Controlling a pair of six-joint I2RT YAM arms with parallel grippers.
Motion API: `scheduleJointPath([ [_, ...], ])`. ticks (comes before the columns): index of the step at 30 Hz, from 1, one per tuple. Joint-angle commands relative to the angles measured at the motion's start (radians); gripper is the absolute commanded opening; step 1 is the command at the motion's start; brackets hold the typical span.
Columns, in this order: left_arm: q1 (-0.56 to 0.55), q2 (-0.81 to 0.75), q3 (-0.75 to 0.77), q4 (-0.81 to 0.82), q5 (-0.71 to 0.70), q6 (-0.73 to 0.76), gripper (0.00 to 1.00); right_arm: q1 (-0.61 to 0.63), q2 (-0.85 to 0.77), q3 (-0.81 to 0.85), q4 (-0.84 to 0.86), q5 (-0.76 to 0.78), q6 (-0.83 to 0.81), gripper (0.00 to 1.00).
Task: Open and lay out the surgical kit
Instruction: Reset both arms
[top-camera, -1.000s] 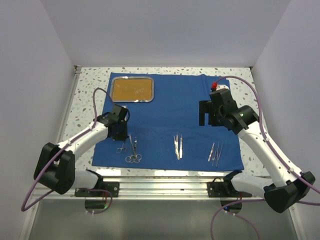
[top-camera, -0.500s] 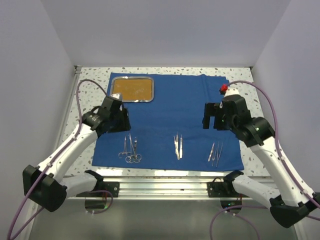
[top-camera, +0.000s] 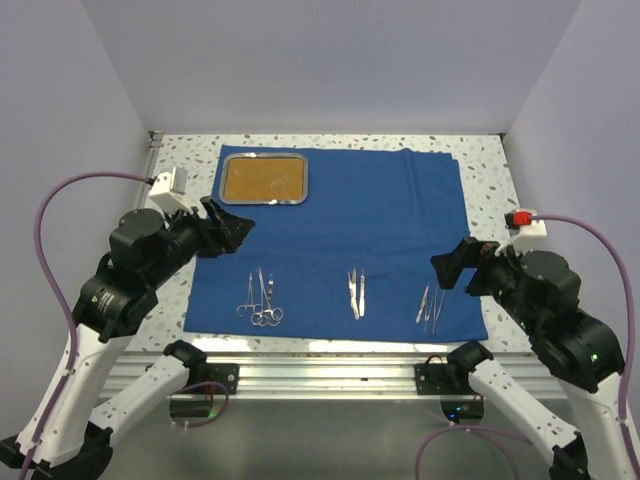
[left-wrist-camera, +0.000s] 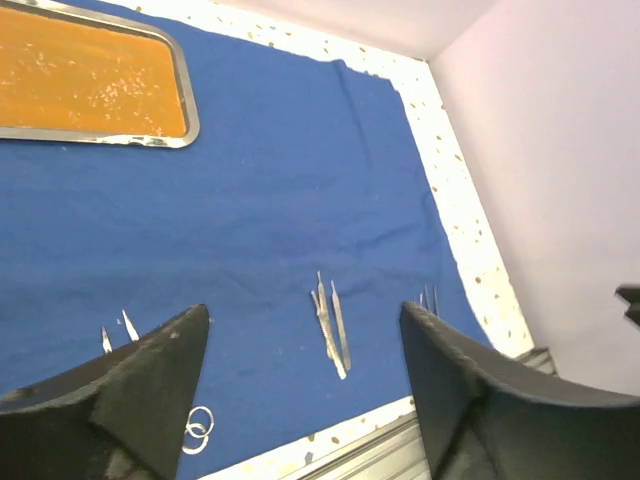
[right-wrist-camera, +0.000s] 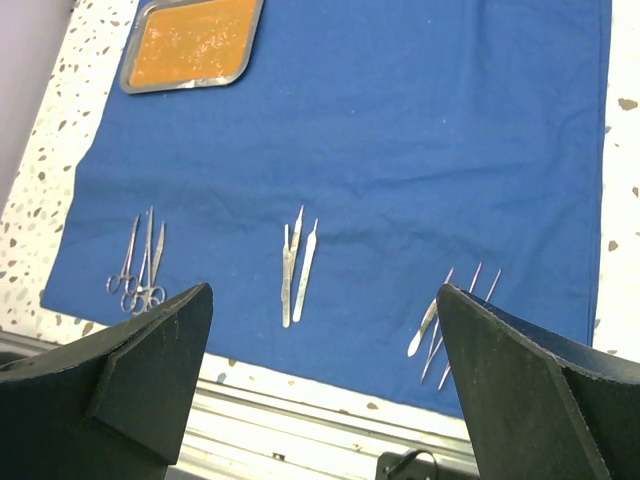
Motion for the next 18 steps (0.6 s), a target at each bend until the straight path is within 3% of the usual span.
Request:
scheduleJointPath([
  [1,-0.006,0.021,0.017,0.014,-0.077,-0.029,0.83,0.000,-0.042,-0.016,-0.058,-0.028,0.044,0.99],
  [2,-0.006,0.026,0.031,0.000,-0.093,-0.021,0.94,0.002,-0.053,-0.013,-0.075,-0.029,0.050,0.99],
  [4,-0.006,0.042,0.076,-0.047,-0.154,-0.015,1.00,0.000,-0.079,-0.008,-0.093,-0.031,0.050,0.99],
  [18,-0.006,0.012,0.113,-0.135,-0.271,-0.053,1.00,0.000,-0.143,0.128,-0.237,-0.054,-0.014,0.99],
])
